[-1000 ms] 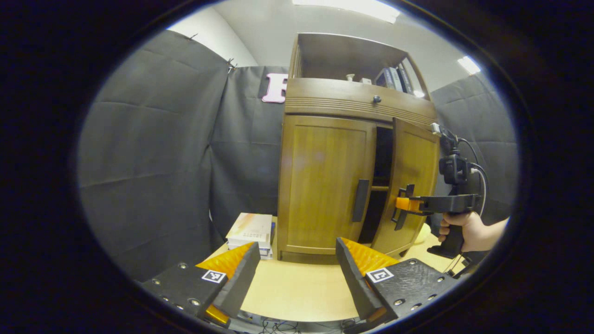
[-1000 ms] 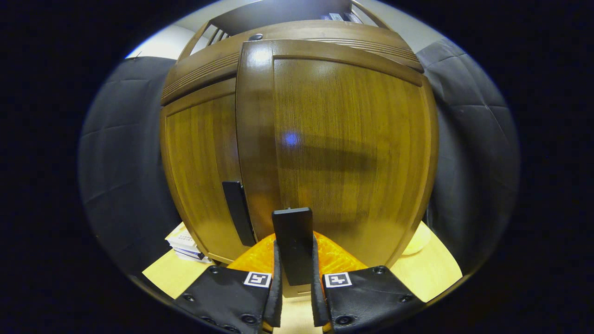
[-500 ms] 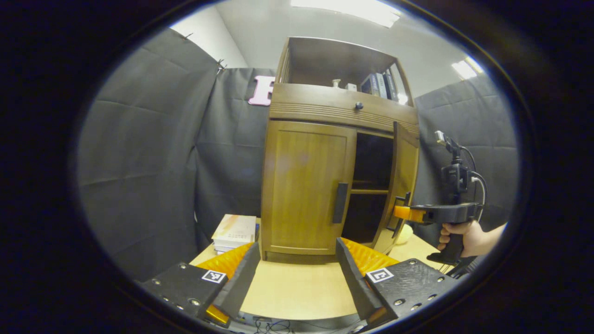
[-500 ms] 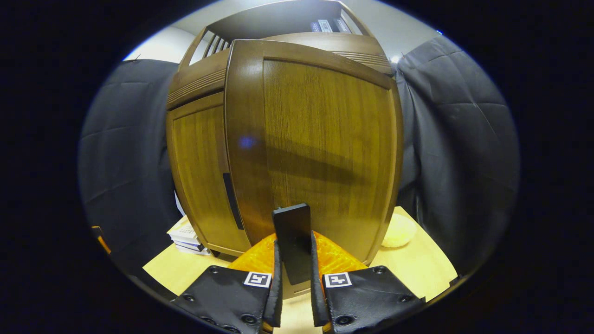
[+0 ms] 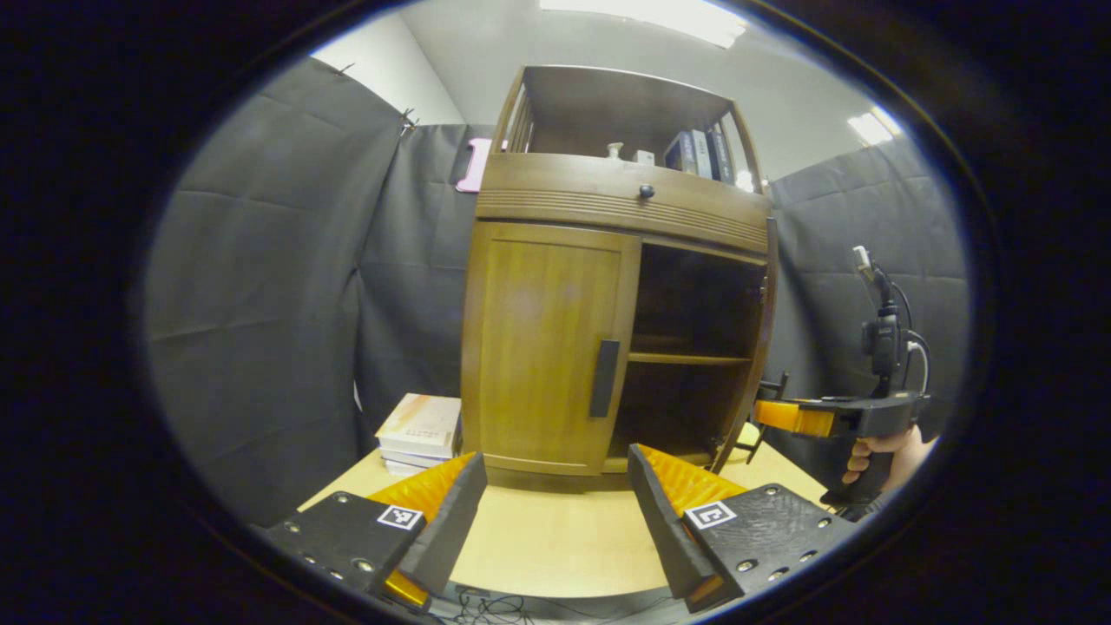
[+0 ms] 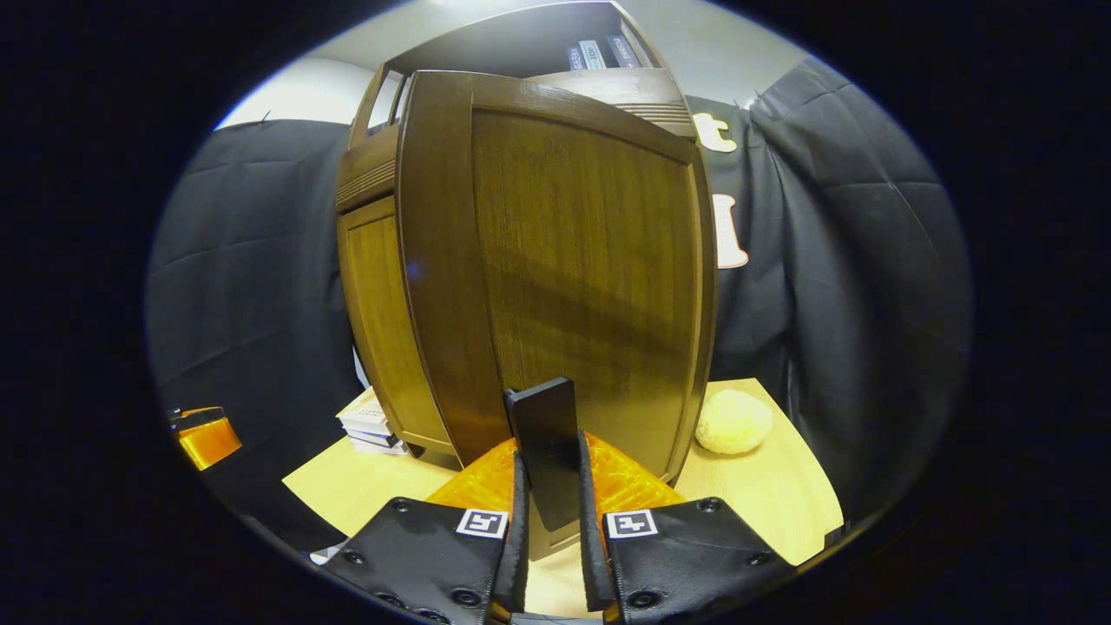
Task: Open the right door of the double-door shoe cabinet with the right hand, and open the left door with the left hand.
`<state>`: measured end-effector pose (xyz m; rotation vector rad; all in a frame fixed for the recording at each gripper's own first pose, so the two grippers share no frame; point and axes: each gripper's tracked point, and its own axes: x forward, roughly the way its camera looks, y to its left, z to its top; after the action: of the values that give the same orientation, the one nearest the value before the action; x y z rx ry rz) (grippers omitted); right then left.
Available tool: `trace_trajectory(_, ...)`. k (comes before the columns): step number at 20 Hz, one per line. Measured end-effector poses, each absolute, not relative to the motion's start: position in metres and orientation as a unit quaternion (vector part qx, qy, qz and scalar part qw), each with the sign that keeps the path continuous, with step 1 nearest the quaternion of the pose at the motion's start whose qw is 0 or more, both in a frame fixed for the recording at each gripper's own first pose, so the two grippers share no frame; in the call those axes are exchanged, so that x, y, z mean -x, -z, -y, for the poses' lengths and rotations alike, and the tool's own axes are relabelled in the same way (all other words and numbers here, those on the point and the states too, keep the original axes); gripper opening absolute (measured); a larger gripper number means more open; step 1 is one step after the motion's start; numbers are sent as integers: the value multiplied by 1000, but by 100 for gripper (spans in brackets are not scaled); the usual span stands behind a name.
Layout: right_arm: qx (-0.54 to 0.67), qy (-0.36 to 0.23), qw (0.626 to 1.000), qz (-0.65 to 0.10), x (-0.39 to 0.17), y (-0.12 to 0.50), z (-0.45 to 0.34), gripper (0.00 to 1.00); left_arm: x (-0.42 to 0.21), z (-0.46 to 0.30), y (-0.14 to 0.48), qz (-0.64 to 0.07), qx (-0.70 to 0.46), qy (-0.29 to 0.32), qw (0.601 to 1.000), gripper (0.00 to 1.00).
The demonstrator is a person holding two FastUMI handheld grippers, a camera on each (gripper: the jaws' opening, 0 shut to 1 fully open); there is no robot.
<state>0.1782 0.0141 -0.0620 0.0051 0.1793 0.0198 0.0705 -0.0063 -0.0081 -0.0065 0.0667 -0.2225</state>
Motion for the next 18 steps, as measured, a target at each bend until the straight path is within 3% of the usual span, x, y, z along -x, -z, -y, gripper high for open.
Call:
trace_trajectory(14,-22,-12,997,-77,-179,58,3,25,-66,7,7,-33,-29,101,994,92)
trace_trajectory(16,-14,3,997,-71,-177,56,14,21,-66,7,8,-35,-30,94,994,92)
trace_trajectory(17,-16,5,997,-71,-180,54,20,9,-65,7,8,-36,-32,90,995,92)
trace_trajectory(18,-27,-10,997,-73,-179,53,18,5,-66,6,8,-36,-34,85,995,92)
